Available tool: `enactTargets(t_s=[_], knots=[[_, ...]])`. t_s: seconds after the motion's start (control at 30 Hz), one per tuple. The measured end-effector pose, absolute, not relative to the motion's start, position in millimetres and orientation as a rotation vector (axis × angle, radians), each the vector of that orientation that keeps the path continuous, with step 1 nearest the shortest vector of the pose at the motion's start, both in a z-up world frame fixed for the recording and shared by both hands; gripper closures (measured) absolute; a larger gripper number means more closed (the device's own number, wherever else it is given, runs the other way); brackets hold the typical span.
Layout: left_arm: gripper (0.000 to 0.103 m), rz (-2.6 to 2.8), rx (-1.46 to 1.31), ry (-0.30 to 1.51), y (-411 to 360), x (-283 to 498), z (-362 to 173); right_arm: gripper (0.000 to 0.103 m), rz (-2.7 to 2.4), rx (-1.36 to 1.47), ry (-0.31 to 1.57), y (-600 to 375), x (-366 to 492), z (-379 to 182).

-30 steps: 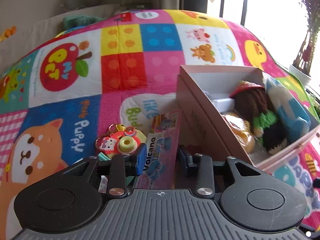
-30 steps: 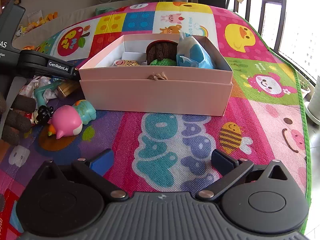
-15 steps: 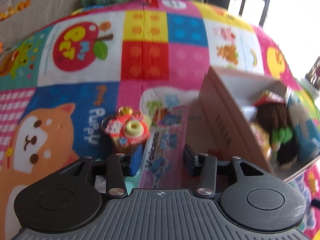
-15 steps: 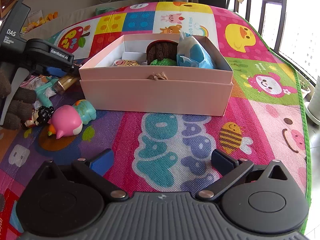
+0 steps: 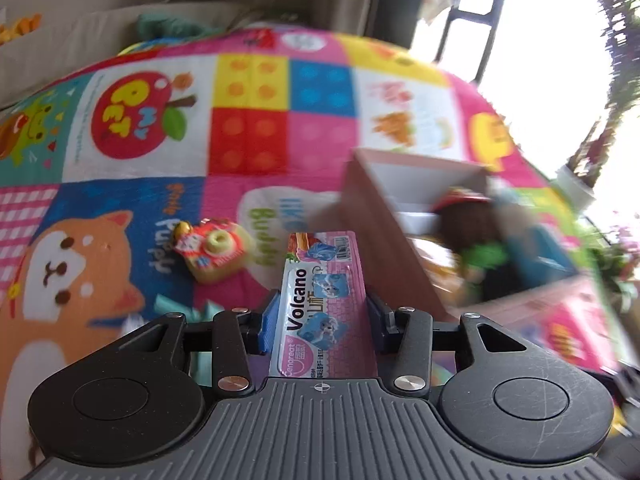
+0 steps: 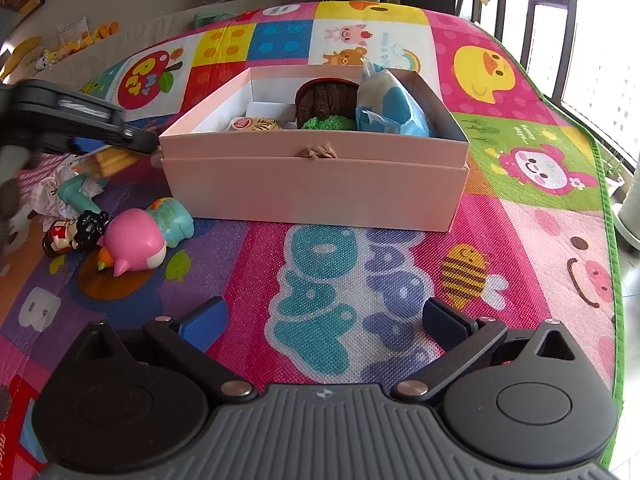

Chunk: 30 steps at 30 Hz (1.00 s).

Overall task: Organize objects
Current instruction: 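Grasp the Volcano toy card with the left gripper and lift it, then lower the Volcano card into the pink box with the left gripper while the right drops the pink-teal toy in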

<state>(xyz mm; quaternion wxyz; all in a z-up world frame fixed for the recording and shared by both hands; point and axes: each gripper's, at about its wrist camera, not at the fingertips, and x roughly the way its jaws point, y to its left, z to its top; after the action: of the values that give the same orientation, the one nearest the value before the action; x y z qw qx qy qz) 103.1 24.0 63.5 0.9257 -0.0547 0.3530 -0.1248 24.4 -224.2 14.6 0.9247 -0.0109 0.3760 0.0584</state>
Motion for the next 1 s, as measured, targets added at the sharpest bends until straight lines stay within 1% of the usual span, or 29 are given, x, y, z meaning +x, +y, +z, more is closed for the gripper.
enactTargets(t_s=[0.13,0.3,0.43,0.53,0.63,0.73,0.87,0.9,0.93,0.97,1.0], knots=[[0.054,-0.299,-0.125,0.7,29,44,70,0.0,0.12,-0.035,0.771,-223,25,15],[0.054,-0.438,-0.147,0.789,31,-7,47,0.0,0.121,-0.032,0.77,-223,25,15],[0.054,-0.361,-0.175,0.796,46,-4,28,0.0,0.121,-0.034,0.77,-223,25,15],[0.054,-0.261,-0.175,0.756,59,6,30,0.0,0.135,-0.039,0.776,-221,26,16],[0.054,-0.246,-0.173,0.764,66,11,30,0.0,0.215,0.006,0.793,-217,30,23],[0.054,-0.278,-0.151,0.781,65,6,27,0.0,0.312,0.061,0.766,-204,34,37],[0.054,-0.295,-0.102,0.775,59,-6,24,0.001,0.369,0.04,0.738,-174,53,46],[0.054,-0.293,-0.094,0.772,58,-8,24,0.003,0.378,0.039,0.752,-166,59,45],[0.054,-0.291,-0.093,0.77,57,-9,23,0.009,0.395,0.038,0.773,-160,65,43],[0.054,-0.29,-0.095,0.769,57,-10,23,0.013,0.411,0.033,0.797,-155,71,40],[0.054,-0.289,-0.093,0.768,57,-11,23,0.023,0.416,0.019,0.818,-149,75,37]])
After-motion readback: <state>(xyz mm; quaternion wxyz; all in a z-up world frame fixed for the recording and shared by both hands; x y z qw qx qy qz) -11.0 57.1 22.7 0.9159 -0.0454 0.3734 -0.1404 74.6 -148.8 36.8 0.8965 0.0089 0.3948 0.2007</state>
